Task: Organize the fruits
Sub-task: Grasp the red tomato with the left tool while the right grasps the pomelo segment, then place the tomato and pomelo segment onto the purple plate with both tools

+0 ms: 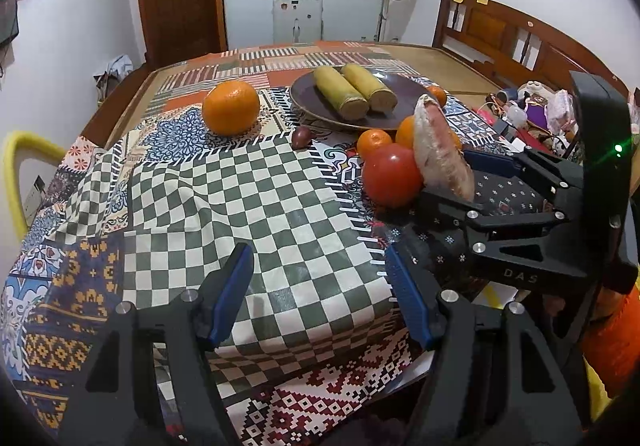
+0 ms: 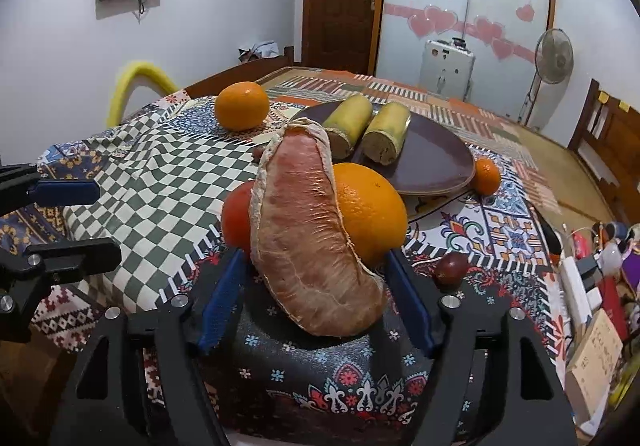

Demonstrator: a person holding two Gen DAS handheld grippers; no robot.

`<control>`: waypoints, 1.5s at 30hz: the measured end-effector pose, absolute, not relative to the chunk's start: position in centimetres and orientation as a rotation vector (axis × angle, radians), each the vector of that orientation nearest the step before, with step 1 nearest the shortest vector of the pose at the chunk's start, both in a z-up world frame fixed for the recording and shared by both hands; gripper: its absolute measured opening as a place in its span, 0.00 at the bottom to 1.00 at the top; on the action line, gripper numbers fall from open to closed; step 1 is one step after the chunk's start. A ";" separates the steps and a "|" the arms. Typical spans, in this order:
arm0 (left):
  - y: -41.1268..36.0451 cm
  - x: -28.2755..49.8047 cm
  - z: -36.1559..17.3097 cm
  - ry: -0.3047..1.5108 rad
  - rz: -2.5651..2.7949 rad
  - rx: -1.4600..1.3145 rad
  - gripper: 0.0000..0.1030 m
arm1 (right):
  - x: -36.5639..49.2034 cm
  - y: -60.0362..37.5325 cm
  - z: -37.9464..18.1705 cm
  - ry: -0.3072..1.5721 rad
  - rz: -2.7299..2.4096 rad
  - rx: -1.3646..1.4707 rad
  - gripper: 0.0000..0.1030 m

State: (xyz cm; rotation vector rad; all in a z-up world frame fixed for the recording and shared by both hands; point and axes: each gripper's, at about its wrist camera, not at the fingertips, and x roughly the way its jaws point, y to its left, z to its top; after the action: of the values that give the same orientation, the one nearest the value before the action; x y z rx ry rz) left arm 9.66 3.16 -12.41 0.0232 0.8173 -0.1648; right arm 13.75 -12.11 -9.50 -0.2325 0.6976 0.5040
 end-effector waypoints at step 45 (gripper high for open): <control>-2.1 17.4 -14.2 0.848 -0.227 -0.016 0.43 | 15.8 -20.7 -6.4 0.615 0.466 -0.059 0.51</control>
State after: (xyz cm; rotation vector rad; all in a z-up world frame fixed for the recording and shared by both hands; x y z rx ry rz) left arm 17.37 -2.10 -14.24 -0.0156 0.8478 -0.2275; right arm 15.76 -20.69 -6.40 -0.0587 0.6147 0.4661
